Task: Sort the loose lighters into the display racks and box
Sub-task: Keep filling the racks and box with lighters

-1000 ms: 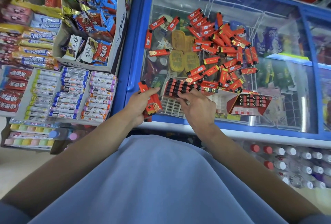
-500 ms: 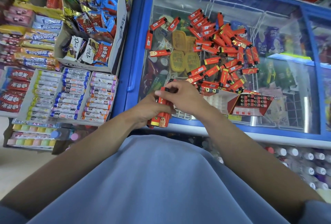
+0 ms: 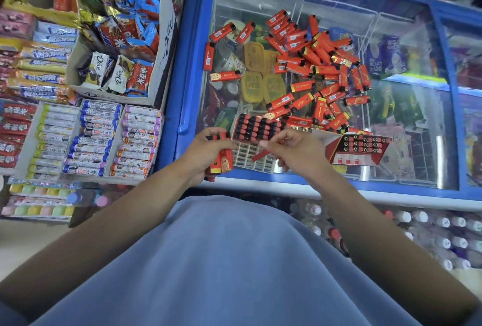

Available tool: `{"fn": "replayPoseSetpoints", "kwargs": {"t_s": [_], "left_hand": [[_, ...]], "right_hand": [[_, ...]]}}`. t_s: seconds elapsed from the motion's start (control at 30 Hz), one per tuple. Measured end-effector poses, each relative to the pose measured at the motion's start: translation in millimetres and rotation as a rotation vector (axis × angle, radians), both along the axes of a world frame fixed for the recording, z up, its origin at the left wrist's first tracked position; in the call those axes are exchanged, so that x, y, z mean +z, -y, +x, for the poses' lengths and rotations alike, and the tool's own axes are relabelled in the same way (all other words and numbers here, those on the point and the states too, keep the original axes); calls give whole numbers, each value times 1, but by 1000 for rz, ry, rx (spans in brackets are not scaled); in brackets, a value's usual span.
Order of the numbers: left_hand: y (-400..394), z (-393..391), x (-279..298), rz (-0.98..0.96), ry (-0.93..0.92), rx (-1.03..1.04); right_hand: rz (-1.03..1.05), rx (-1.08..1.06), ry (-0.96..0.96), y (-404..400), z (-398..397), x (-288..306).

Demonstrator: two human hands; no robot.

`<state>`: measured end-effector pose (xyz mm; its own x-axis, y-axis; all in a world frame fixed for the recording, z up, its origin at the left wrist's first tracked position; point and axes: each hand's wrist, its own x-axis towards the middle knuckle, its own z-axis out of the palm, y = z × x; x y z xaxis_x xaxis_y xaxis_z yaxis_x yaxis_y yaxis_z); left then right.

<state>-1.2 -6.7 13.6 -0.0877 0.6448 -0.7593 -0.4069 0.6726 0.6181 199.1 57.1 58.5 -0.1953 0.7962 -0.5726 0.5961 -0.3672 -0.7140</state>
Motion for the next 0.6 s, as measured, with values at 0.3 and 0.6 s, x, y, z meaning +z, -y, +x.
{"fn": "replayPoseSetpoints", "kwargs": {"t_s": [0.3,0.6], "left_hand": [[-6,6,-3,6,-10,-69],[-7,4,0,-2,5,14]], "right_hand": [[-55,-53,-199,10,1,-41],[204,-180,-44,22,-7,-58]]}}
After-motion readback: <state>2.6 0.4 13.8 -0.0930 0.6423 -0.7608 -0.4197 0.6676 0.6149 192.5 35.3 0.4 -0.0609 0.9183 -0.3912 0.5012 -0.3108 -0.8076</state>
